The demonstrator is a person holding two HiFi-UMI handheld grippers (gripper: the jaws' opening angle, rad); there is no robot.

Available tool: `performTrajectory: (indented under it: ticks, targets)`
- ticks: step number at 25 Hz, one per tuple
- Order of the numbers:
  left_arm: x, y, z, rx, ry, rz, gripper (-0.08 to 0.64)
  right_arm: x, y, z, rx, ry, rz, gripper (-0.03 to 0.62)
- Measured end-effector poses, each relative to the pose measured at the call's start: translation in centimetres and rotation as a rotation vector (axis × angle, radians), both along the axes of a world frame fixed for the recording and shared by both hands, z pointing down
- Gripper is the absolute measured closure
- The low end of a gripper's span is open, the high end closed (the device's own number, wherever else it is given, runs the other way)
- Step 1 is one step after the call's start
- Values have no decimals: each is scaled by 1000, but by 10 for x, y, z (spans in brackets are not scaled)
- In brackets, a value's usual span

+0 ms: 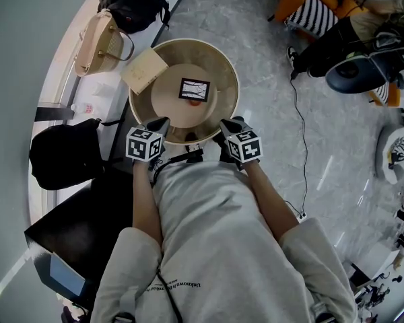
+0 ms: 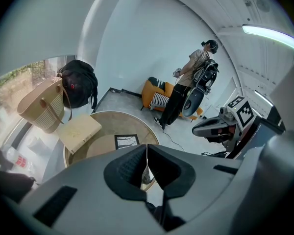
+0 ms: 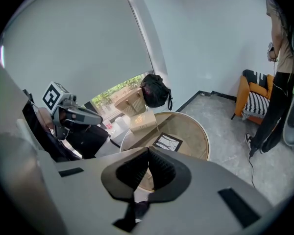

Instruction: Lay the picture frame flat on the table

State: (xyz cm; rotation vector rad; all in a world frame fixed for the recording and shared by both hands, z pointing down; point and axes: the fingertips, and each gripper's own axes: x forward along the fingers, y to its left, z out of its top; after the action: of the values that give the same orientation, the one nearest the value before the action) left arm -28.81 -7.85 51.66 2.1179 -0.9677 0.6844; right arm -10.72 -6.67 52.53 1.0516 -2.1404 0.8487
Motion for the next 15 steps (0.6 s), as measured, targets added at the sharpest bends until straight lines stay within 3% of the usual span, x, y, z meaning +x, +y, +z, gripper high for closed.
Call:
performTrajectory:
  ticks: [15]
  targets:
    - [-8,14,11,-18,5,4,537,-9,7,8,-7,2,5,558]
